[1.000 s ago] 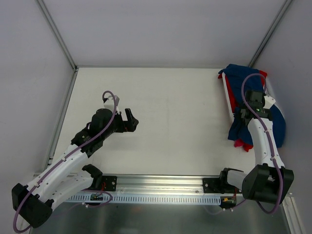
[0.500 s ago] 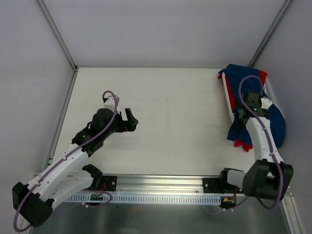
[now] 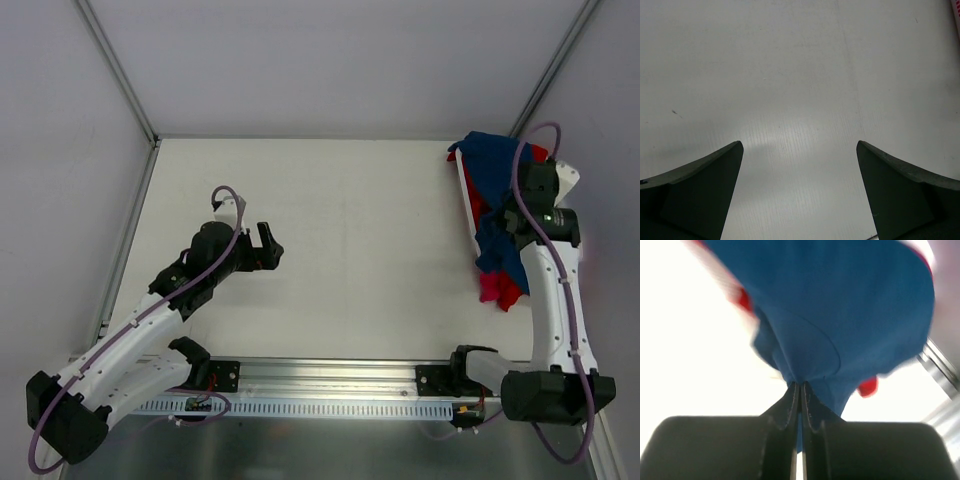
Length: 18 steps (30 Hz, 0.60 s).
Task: Fold and stack the t-shirts
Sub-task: Grab the tshirt from the pile, then move the tshirt to the center of the board
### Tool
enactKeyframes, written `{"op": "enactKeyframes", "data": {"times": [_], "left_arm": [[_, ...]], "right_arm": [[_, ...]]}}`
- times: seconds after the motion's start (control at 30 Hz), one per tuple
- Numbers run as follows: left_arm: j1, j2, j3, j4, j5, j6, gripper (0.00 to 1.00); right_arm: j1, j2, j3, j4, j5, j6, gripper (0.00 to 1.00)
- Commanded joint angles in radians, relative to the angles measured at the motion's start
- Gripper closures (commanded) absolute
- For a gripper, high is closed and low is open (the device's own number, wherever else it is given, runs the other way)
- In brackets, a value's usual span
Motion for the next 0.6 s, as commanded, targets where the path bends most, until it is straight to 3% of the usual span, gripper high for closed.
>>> {"op": "enactKeyframes", "data": {"times": [0.0,0.23,0.37,0.5,0.57], "left_arm": [[-0.014,0.0,-0.004,0.013,-0.01,0.006,0.01],[-0.014,-0.017,-0.003,0.012,-0.015,0.012,0.01],[-0.015,-0.029,0.0,0.012,-0.021,0.018,0.01],[-0.015,-0.043,0.005,0.013,-0.036,0.026,0.01],[-0.017,-0.057,0.002,0.012,-0.048,0.029,0.01]], "right_arm": [[0.053,-0.07,0.185,-0.052,-0.168,-0.065,0.99],[0.267,-0.009,0.43,-0.026,-0.454,-0.067,0.99],[0.491,0.125,0.483,0.004,-0.436,-0.05,0.99],[0.79,0.318,0.582,0.016,-0.388,-0.04,0.99],[0.861,0.403,0.64,-0.001,-0.362,-0.025,0.99]]}}
